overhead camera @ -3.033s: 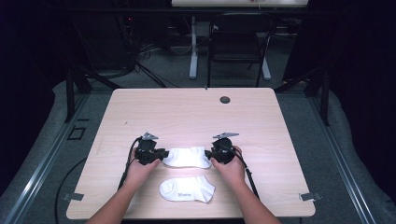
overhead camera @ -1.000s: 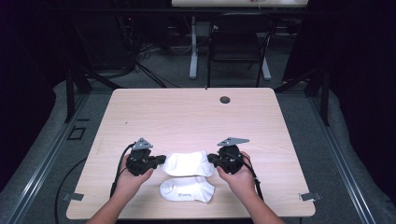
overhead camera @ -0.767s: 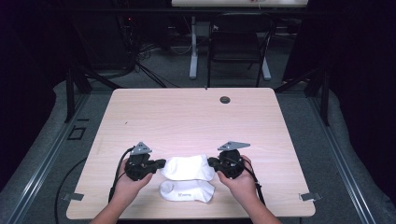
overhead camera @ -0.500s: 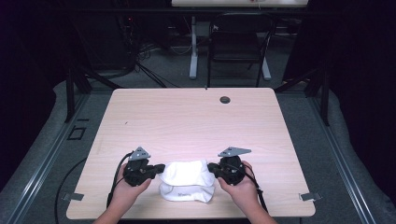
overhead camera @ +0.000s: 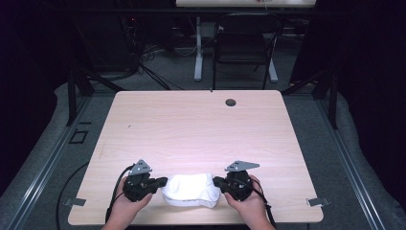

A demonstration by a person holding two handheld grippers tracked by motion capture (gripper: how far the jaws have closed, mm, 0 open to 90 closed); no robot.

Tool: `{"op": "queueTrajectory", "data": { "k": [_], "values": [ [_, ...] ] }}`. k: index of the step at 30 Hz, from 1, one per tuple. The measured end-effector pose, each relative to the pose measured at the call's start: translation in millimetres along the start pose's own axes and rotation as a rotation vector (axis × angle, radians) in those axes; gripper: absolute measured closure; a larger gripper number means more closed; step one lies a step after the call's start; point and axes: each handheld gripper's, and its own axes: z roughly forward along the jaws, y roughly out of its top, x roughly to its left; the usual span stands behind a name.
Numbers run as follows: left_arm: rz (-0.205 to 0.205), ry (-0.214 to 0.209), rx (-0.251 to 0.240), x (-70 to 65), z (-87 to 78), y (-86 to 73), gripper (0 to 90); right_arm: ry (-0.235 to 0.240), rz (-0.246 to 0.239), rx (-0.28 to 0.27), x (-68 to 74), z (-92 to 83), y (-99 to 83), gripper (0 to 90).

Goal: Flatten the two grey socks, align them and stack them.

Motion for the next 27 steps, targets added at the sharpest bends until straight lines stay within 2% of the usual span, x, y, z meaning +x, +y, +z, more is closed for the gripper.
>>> {"op": "queueTrajectory", "data": {
  "k": [8, 13, 27],
  "values": [
    [-0.006, -0.002, 0.012, -3.9, 1.1, -5.8, 89.1, 0.006, -0.007, 0.007, 2.2, -2.7, -5.8, 85.8],
    [0.016, 0.009, 0.022, -6.6, 2.9, -8.2, 89.0, 0.006, -0.007, 0.007, 3.4, -1.6, -8.5, 85.8],
    [0.002, 0.012, 0.045, -4.5, 9.5, -14.5, 89.0, 0.009, 0.002, 0.027, 2.6, 4.2, -14.3, 85.8]
  ]
}}
